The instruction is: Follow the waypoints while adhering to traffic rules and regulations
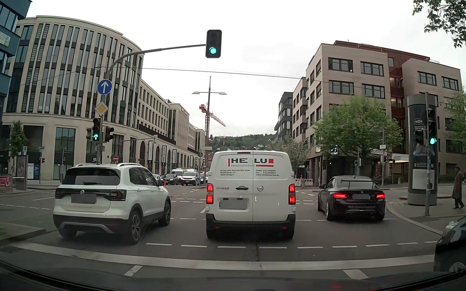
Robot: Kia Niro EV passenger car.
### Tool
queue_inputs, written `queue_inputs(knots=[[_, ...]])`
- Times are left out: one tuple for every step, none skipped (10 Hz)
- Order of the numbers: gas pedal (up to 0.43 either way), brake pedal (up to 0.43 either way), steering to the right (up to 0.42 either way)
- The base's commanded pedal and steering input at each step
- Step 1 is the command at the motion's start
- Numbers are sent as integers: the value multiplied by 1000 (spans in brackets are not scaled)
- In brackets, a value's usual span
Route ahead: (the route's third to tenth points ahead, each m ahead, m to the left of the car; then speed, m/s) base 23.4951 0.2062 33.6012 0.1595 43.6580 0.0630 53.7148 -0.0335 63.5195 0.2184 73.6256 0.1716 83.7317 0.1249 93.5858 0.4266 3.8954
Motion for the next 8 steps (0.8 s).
queue_inputs(knots=[[240,0,4],[240,0,4],[228,0,4],[197,0,4],[197,0,4],[197,0,6],[197,0,5],[197,0,3]])
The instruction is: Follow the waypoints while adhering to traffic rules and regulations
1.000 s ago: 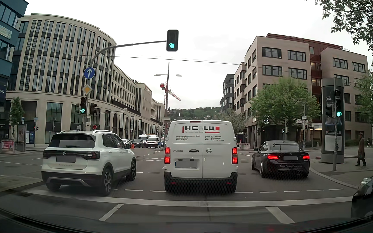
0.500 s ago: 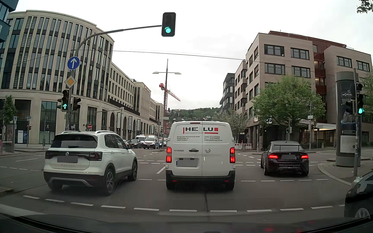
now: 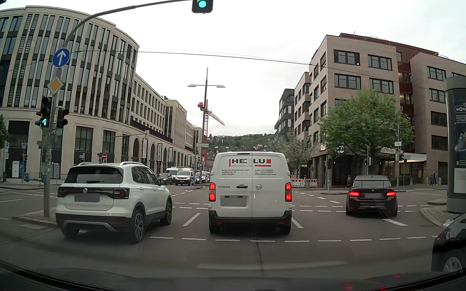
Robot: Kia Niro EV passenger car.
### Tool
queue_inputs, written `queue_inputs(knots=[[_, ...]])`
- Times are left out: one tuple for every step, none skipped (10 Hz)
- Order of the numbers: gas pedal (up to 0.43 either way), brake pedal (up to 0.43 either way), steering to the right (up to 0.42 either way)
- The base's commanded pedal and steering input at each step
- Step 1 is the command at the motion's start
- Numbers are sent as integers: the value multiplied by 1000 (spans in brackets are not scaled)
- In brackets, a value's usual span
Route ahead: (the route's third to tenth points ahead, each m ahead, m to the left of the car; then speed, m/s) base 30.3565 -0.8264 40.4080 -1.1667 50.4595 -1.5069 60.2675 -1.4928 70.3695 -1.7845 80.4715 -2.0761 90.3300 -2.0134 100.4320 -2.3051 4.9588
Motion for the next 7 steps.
queue_inputs(knots=[[197,0,4],[197,0,4],[189,0,3],[189,0,2],[169,0,2],[157,0,3],[150,0,2]])
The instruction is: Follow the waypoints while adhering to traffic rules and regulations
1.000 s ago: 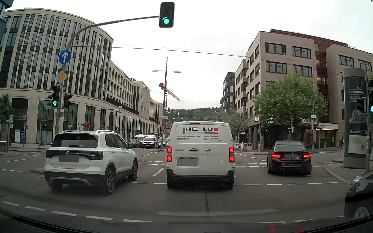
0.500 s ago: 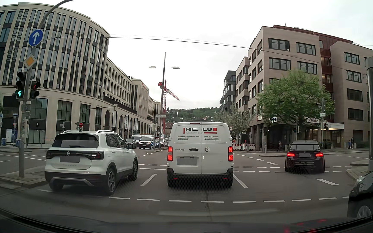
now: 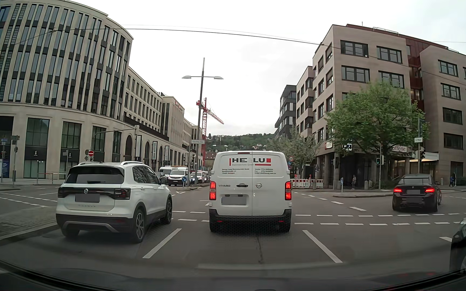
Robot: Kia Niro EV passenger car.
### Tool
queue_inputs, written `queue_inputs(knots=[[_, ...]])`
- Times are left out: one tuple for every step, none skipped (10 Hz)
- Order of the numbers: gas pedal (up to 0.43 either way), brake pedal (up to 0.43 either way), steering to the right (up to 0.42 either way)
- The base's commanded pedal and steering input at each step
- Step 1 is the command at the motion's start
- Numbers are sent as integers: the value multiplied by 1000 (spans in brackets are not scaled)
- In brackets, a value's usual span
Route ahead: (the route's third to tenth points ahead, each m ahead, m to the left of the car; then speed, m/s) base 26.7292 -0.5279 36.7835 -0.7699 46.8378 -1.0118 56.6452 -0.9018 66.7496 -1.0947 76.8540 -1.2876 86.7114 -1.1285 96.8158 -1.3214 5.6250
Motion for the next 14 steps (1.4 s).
queue_inputs(knots=[[110,0,3],[110,0,2],[110,0,2],[110,0,3],[110,0,3],[110,0,2],[138,0,2],[138,0,4],[138,0,5],[138,0,4],[150,0,5],[157,0,5],[157,0,9],[169,0,13]])
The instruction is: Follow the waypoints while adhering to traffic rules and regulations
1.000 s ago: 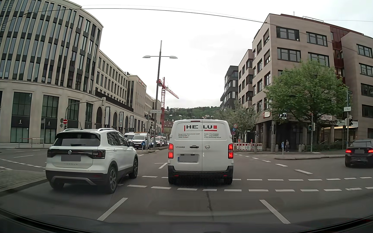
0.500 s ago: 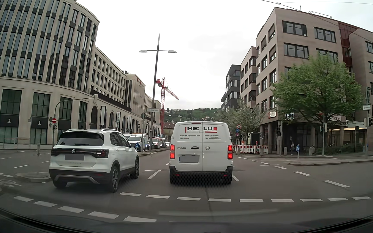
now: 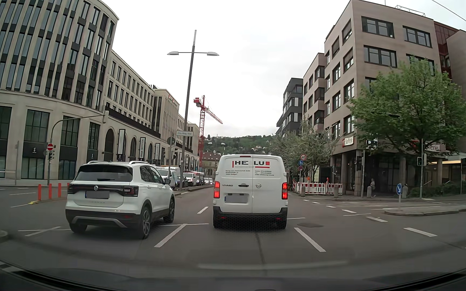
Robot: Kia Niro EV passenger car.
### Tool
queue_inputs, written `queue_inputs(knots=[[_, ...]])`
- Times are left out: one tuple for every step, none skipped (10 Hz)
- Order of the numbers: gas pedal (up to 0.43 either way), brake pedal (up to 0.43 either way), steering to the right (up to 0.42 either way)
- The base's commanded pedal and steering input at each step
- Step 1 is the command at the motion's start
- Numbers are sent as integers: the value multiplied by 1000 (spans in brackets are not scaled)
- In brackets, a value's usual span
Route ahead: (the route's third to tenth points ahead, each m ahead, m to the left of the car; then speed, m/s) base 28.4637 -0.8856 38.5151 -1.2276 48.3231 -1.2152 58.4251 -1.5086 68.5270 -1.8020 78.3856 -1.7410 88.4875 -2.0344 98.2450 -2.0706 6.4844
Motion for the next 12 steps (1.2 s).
queue_inputs(knots=[[189,0,15],[189,0,12],[197,0,0],[197,0,-8],[197,0,-8],[197,0,-8],[197,0,-8],[197,0,-8],[197,0,-6],[197,0,-5],[197,0,-5],[197,0,-4]])
